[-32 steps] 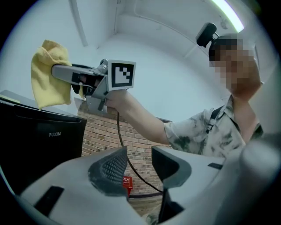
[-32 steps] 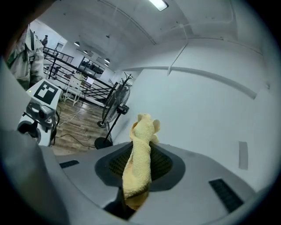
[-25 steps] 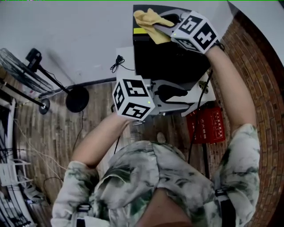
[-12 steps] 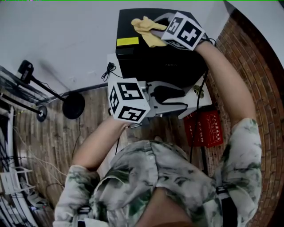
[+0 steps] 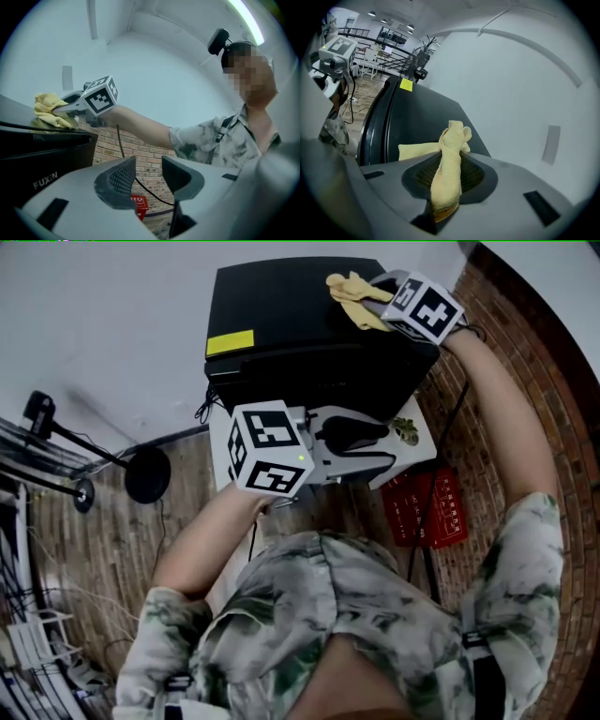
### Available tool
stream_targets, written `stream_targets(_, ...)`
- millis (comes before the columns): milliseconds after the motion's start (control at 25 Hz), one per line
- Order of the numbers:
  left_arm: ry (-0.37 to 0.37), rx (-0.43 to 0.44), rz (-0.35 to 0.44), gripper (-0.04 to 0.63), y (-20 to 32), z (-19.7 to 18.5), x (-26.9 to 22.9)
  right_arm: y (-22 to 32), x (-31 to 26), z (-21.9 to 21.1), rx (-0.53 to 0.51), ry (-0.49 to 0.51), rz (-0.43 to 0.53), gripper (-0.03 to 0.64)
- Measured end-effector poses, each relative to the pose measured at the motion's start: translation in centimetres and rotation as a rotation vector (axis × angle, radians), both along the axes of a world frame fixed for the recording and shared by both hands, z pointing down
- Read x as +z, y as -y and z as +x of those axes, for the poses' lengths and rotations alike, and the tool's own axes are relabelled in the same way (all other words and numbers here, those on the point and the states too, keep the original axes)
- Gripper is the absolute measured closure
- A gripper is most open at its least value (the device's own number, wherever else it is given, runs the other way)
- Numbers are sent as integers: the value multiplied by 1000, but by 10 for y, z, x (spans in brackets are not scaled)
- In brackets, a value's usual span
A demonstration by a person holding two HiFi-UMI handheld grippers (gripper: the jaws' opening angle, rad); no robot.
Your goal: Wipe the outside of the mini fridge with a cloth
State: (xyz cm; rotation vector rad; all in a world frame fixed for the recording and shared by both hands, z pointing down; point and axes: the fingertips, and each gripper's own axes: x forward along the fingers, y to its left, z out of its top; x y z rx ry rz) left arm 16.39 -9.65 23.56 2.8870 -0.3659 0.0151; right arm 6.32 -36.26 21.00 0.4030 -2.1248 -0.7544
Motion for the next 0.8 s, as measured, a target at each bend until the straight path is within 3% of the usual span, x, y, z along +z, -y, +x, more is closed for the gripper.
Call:
stream_targets(400,0,6,-1,430,20,16,3,54,3,57,102,-50,61,518)
stream_targets(560,-3,-7,1,430,26,18,6,41,-13,37,35,-5,60,518)
stream_targets(800,4,-60,14,430,33,9,10,4,-44,-42,-140,37,104,518)
